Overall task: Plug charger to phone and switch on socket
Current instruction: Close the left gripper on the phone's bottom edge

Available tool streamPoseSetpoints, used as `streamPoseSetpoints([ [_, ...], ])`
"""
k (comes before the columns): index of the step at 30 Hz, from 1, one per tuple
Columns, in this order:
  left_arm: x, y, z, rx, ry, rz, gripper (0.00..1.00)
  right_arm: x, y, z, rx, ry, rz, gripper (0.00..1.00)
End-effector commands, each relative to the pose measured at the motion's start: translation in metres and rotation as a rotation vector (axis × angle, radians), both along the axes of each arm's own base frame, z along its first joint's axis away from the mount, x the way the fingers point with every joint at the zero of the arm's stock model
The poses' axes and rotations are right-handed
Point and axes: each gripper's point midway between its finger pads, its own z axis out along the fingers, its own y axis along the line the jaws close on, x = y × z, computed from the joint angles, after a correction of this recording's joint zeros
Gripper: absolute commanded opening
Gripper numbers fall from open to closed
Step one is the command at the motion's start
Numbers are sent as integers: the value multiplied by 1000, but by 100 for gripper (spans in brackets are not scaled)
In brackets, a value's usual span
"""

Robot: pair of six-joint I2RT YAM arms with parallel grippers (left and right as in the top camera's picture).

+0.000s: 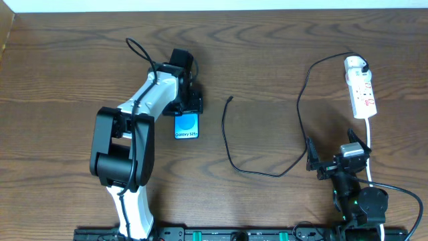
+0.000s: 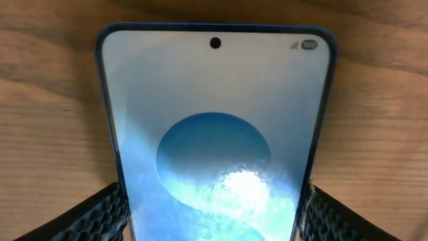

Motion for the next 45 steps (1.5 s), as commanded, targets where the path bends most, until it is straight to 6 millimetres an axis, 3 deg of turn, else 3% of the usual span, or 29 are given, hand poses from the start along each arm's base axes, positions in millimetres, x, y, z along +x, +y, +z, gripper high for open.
streamPoseSetpoints([
  [1, -7, 1, -10, -7, 18, 14, 76, 0, 0, -1, 12, 2, 0, 99],
  [7, -11, 2, -15, -5, 26, 14, 77, 0, 0, -1, 12, 2, 0, 99],
  [9, -13, 1, -15, -3, 32, 12, 83, 0, 0, -1, 12, 2, 0, 99],
  [15, -14, 0, -16, 74, 15, -21, 87, 0, 0, -1, 12, 2, 0, 99],
  [24, -24, 5, -33, 120, 74, -30, 87, 0, 0, -1, 12, 2, 0, 99],
  [33, -23, 5, -32, 117, 71, -29, 80, 0, 0, -1, 12, 2, 0, 99],
  [37, -14, 2, -23, 112, 51, -28, 80, 0, 0, -1, 12, 2, 0, 99],
  [45, 0, -2, 17, 92, -17, -13, 79, 0, 0, -1, 12, 2, 0, 99],
])
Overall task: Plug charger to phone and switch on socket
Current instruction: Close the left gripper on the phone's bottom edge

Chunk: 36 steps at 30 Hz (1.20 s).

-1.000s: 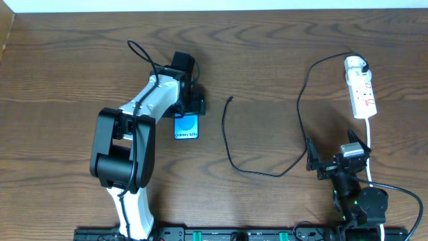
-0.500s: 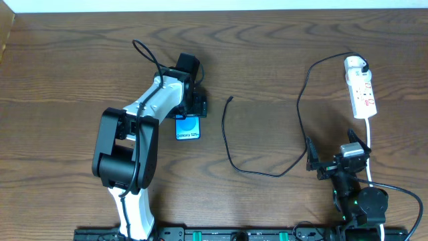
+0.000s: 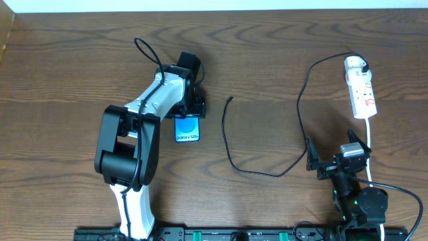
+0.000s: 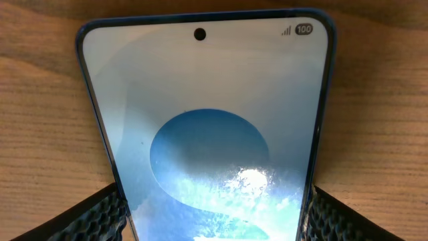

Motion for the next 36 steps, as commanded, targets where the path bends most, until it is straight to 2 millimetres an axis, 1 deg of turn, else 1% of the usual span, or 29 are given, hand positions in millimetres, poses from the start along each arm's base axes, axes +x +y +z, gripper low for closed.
streamPoseSetpoints([
  [1, 11, -1, 29, 2, -70, 21, 79, 0, 0, -1, 12, 3, 1, 99],
  [5, 9, -2, 56, -19, -108, 32, 79, 0, 0, -1, 12, 3, 1, 99],
  [8, 5, -6, 72, -54, -128, 29, 79, 0, 0, -1, 12, 3, 1, 99],
  [11, 5, -7, 76, -62, -134, 28, 79, 0, 0, -1, 12, 3, 1, 99],
  [13, 2, -6, 70, -59, -125, 28, 79, 0, 0, -1, 12, 3, 1, 99],
  [14, -1, -5, 61, -54, -111, 28, 79, 0, 0, -1, 12, 3, 1, 99],
  [15, -2, -5, 57, -53, -105, 28, 79, 0, 0, -1, 12, 3, 1, 99],
  [17, -3, -4, 44, -49, -91, 28, 80, 0, 0, -1, 12, 3, 1, 99],
  [22, -2, -5, 14, -38, -55, 29, 79, 0, 0, -1, 12, 3, 1, 99],
  [25, -2, -5, 1, -35, -34, 29, 79, 0, 0, -1, 12, 3, 1, 99],
  [27, -2, -5, -2, -33, -29, 29, 80, 0, 0, -1, 12, 3, 1, 99],
  [31, -2, -5, -2, -33, -30, 29, 81, 0, 0, -1, 12, 3, 1, 99],
  [32, -2, -5, -2, -33, -30, 29, 85, 0, 0, -1, 12, 3, 1, 99],
  [33, -3, -5, -2, -32, -27, 29, 88, 0, 0, -1, 12, 3, 1, 99],
  [36, -7, -4, -3, -27, -10, 48, 90, 0, 0, -1, 12, 3, 1, 99],
])
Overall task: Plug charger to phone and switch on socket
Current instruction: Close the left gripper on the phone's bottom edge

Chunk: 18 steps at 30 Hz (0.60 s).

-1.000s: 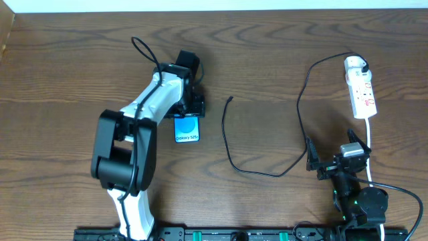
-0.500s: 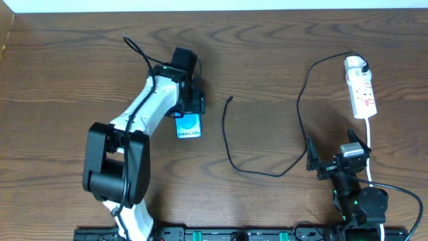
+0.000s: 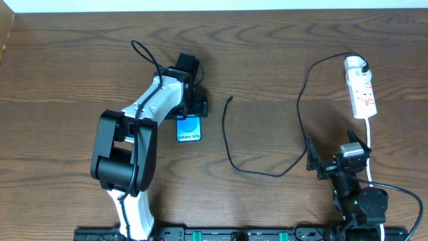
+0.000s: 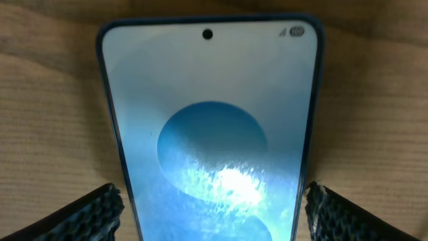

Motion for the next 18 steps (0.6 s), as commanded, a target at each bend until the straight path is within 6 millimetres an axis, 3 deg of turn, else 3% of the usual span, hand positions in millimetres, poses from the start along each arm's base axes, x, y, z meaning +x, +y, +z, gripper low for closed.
streamPoseSetpoints([
  [1, -9, 0, -9, 7, 38, 17, 91, 0, 0, -1, 12, 3, 1, 99],
  [14, -27, 3, -30, 6, 70, 58, 90, 0, 0, -1, 12, 3, 1, 99],
  [18, -26, 2, -30, 4, 65, 58, 70, 0, 0, -1, 12, 3, 0, 99],
])
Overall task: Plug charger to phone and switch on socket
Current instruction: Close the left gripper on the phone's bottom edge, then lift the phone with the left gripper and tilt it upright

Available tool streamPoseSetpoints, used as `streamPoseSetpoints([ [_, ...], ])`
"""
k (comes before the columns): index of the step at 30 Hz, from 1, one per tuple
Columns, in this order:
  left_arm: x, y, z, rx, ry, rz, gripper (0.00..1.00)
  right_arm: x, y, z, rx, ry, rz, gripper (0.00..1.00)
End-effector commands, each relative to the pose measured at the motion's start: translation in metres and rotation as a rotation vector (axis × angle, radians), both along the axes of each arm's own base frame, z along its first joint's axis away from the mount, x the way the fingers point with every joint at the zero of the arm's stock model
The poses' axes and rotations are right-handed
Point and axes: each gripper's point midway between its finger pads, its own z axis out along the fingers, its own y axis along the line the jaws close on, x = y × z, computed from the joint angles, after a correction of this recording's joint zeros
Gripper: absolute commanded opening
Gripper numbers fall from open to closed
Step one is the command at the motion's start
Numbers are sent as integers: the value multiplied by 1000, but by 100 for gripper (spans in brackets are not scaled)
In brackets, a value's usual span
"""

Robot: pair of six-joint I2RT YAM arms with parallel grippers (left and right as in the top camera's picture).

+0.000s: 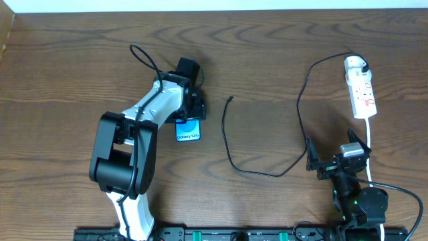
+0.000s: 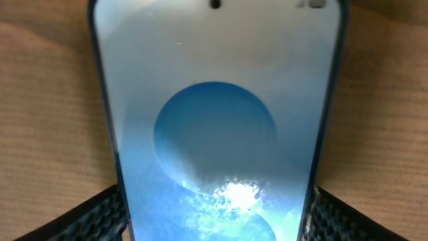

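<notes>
The phone (image 1: 188,130) lies face up on the wooden table, its blue screen lit. It fills the left wrist view (image 2: 214,120), with its top edge cut off by the frame. My left gripper (image 1: 189,112) straddles its far end and is shut on it. In the wrist view (image 2: 215,197) both black fingers (image 2: 100,214) press its side edges. The loose end of the black charger cable (image 1: 230,100) lies right of the phone. The cable runs on to the white socket strip (image 1: 361,90) at the far right. My right gripper (image 1: 336,161) rests near the front right, jaws apart, holding nothing.
The cable loops across the middle of the table (image 1: 267,173). A white lead (image 1: 369,144) runs from the socket strip down past the right arm. The table's far edge lies behind the phone.
The phone looks larger in the left wrist view, and its top edge is out of frame. The fingers, a little off its sides before, now touch them. The overhead view barely differs.
My left gripper straddled the phone at every moment. The phone shifted slightly right and towards the front between the first two moments. The fingers then stood slightly off its edges and now press them. The cable, socket strip and right arm stayed put.
</notes>
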Motion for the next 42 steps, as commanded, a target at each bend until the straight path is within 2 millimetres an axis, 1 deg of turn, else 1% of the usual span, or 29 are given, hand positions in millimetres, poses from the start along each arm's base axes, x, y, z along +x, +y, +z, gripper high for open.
streamPoseSetpoints([
  [1, -19, 0, -22, -1, 75, 8, 70, 0, 0, -1, 12, 2, 1, 99],
  [7, -15, 0, -18, -4, 66, 9, 70, 0, 0, -1, 12, 2, 1, 99],
  [9, -11, -2, -11, -6, 67, 9, 69, 0, 0, -1, 12, 2, 1, 99],
  [14, 0, -19, 23, -86, 63, 2, 70, 0, 0, -1, 12, 2, 0, 99],
  [17, 4, -25, 42, -124, 35, -3, 69, 0, 0, -1, 12, 2, 1, 99],
  [18, 6, -28, 52, -143, 17, -6, 70, 0, 0, -1, 12, 2, 1, 99],
  [19, 6, -29, 56, -153, 11, -8, 70, 0, 0, -1, 12, 2, 1, 99],
  [26, 3, -48, 102, -296, -57, -25, 70, 0, 0, -1, 12, 3, 1, 99],
  [27, 4, -51, 111, -331, -70, -11, 70, 0, 0, -1, 12, 3, 1, 99],
  [28, 4, -51, 115, -347, -75, -2, 70, 0, 0, -1, 12, 3, 1, 99],
  [30, 6, -52, 130, -411, -92, 51, 70, 0, 0, -1, 12, 3, 1, 99],
  [33, 11, -60, 150, -529, -109, 90, 70, 0, 0, -1, 12, 3, 1, 99],
  [35, 15, -63, 158, -598, -105, 142, 70, 0, 0, -1, 12, 3, 0, 99],
  [37, 18, -64, 163, -651, -85, 212, 69, 0, 0, -1, 12, 3, 1, 99],
  [40, 21, -59, 165, -696, -25, 403, 68, 0, 0, -1, 12, 4, 1, 99],
  [41, 22, -57, 165, -708, 2, 492, 65, 0, 0, -1, 12, 4, 1, 99],
  [42, 22, -56, 165, -716, 22, 546, 63, 0, 0, -1, 12, 4, 0, 99],
])
